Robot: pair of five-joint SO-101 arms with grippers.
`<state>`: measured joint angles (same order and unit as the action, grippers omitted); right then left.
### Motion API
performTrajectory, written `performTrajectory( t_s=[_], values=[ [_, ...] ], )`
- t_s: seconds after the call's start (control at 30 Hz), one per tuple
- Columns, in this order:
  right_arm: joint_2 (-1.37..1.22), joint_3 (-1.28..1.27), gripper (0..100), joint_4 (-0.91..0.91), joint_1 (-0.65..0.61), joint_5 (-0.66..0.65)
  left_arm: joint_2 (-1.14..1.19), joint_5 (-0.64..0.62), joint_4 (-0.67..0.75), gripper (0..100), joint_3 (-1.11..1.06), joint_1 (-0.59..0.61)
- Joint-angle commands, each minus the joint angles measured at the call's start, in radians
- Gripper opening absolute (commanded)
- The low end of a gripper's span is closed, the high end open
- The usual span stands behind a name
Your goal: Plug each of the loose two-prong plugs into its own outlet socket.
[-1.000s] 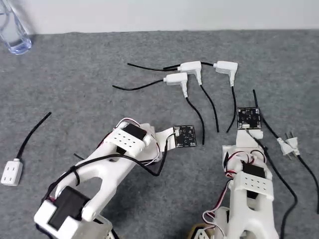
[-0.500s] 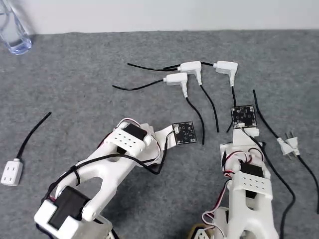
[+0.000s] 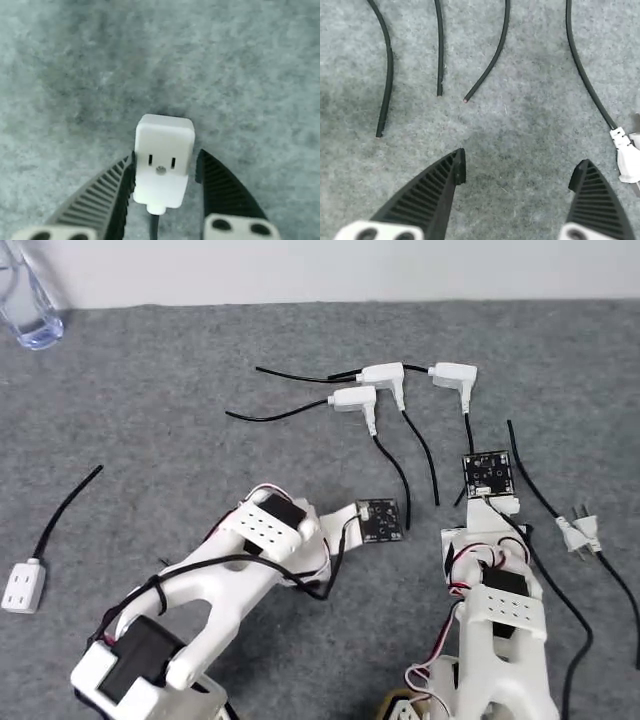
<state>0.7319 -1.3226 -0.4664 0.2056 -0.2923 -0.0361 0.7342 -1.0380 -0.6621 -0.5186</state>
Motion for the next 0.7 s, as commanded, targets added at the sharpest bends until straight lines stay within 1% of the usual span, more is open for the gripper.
performTrajectory(
  t_s=[0.0,0.23,0.3,0.37,0.5,0.67],
  values=[
    [0.012,0.02,32.8,0.025,-0.007,-0.012,-0.054,-0.015,-0.057,17,0.035,-0.012],
    [0.012,0.02,32.8,0.022,-0.013,-0.012,-0.186,-0.026,-0.132,17,0.027,0.009],
    [0.012,0.018,32.8,0.021,-0.024,-0.017,-0.196,-0.026,-0.129,17,-0.001,0.002],
    [0.01,0.018,32.8,0.019,-0.025,-0.038,-0.192,-0.026,-0.091,17,-0.044,0.002],
    [0.013,0.008,32.8,0.025,-0.031,-0.044,-0.176,-0.026,0.046,17,-0.145,0.006],
    [0.015,0.006,32.8,0.025,-0.035,-0.046,-0.146,-0.026,0.106,17,-0.162,0.006]
  ],
)
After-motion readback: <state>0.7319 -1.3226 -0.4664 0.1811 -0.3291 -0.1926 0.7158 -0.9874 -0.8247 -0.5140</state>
